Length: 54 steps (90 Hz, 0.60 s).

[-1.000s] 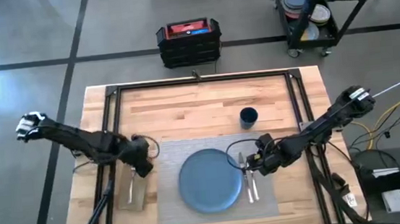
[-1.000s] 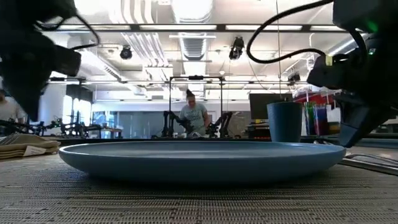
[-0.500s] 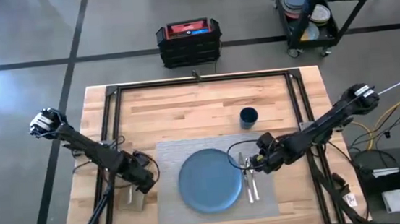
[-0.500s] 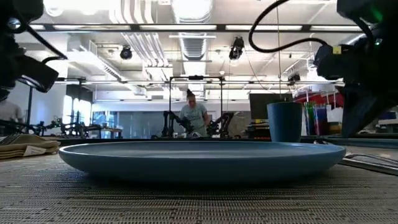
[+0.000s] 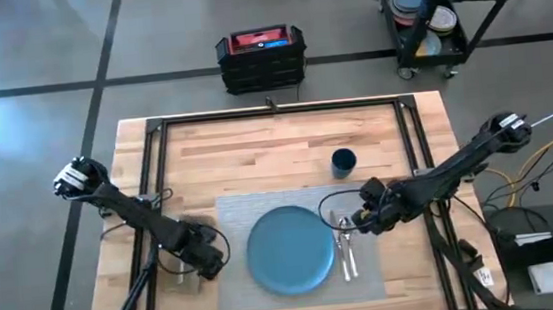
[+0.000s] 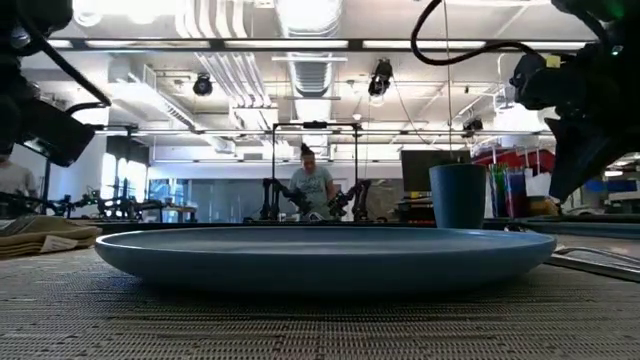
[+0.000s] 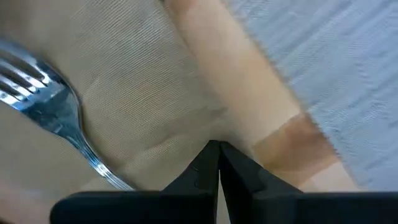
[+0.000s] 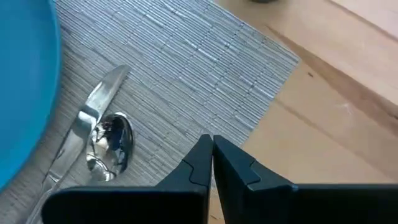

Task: Set table place
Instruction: Adjust the brown table napkin

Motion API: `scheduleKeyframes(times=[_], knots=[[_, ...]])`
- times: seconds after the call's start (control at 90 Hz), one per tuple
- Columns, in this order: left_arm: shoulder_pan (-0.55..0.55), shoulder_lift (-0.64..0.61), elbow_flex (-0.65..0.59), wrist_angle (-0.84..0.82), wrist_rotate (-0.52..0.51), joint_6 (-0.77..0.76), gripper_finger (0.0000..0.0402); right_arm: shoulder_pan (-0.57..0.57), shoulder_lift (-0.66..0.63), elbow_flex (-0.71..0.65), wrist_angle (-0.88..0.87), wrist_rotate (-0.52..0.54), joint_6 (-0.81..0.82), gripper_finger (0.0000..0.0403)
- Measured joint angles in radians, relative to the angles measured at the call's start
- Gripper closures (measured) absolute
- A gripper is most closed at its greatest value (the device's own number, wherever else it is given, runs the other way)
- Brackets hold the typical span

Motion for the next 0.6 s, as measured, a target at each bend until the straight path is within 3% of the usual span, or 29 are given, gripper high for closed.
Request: scheduleKeyframes(times=[0.6], knots=[[0.015, -0.015, -0.005, 0.075, -0.131, -0.081, 0.0402, 0.000, -0.007, 0.000, -0.003, 0.014, -0.018, 0.0403]])
